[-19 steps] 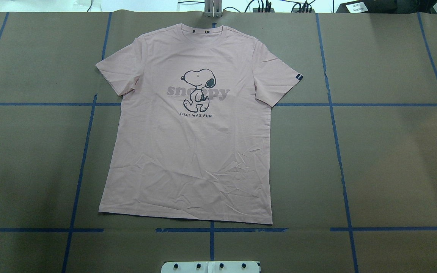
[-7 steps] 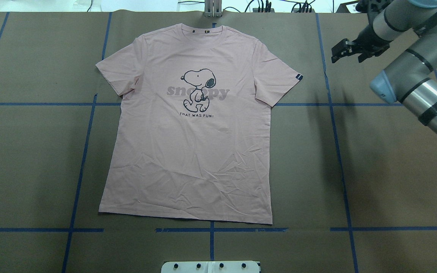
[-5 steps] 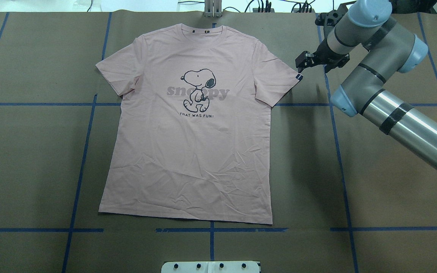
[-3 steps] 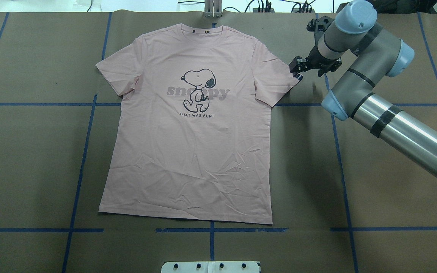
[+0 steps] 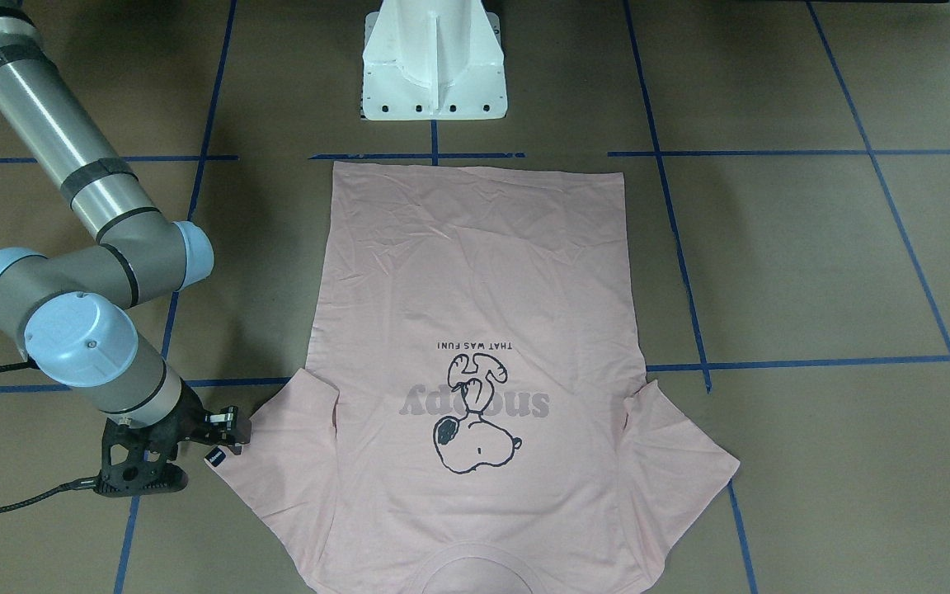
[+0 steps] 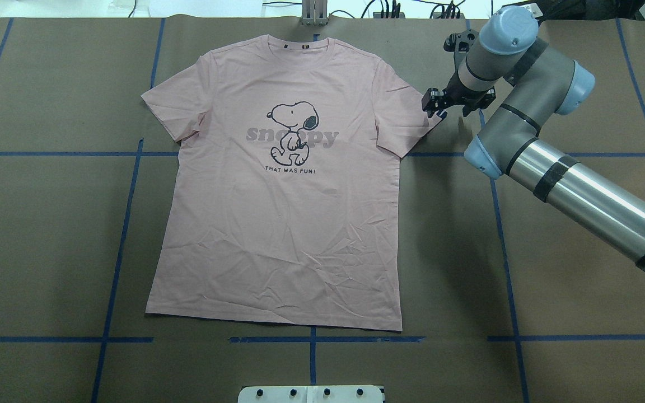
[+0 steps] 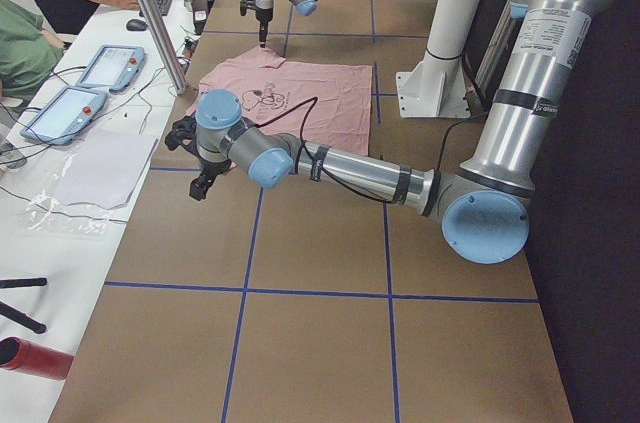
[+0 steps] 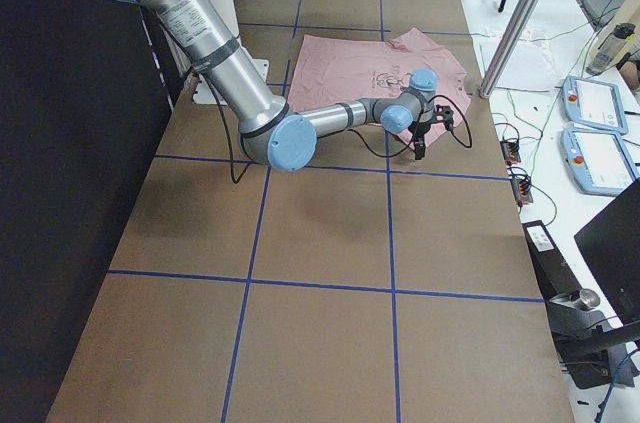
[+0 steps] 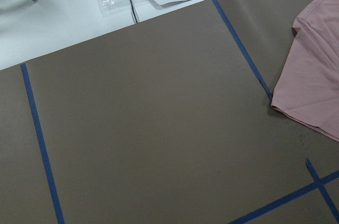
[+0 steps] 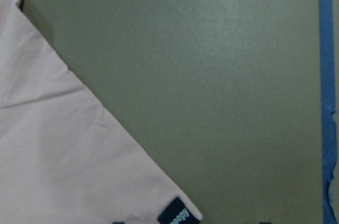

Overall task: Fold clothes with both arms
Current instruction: 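Move the right gripper to the shirt sleeve farthest from the robot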

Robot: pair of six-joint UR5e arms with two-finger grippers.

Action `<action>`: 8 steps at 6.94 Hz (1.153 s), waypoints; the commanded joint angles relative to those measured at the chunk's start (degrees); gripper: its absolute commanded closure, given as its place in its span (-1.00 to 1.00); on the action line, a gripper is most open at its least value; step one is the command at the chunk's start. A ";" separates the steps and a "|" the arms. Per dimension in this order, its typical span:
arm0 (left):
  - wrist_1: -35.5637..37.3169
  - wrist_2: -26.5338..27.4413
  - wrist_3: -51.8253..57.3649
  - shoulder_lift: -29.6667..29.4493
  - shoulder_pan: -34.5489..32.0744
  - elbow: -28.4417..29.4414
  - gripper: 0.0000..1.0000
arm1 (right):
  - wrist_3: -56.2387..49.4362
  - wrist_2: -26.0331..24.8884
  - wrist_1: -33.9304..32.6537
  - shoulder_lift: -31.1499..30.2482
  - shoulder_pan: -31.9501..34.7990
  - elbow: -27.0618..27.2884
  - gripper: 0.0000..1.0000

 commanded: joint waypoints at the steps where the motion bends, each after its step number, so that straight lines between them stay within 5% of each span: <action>1: 0.00 0.00 0.08 0.00 -0.09 -0.09 -1.00 | -0.10 -0.69 0.08 0.47 -1.00 -0.62 -0.61; 2: 0.00 0.00 0.08 0.00 -0.09 -0.09 -1.00 | -0.19 -1.04 0.09 0.47 -1.09 -0.79 -0.47; 4: 0.00 0.00 0.00 0.00 -0.09 -0.09 -1.00 | -0.54 -0.96 0.08 0.65 -1.09 -1.15 0.38; 5: 0.00 0.00 0.00 0.00 -0.09 0.00 -1.00 | -0.63 -0.95 0.00 1.08 -1.01 -1.15 0.63; 8: 0.09 0.00 0.00 -0.44 -0.09 0.00 -1.00 | -0.63 -0.95 0.00 2.05 -0.92 -1.15 0.77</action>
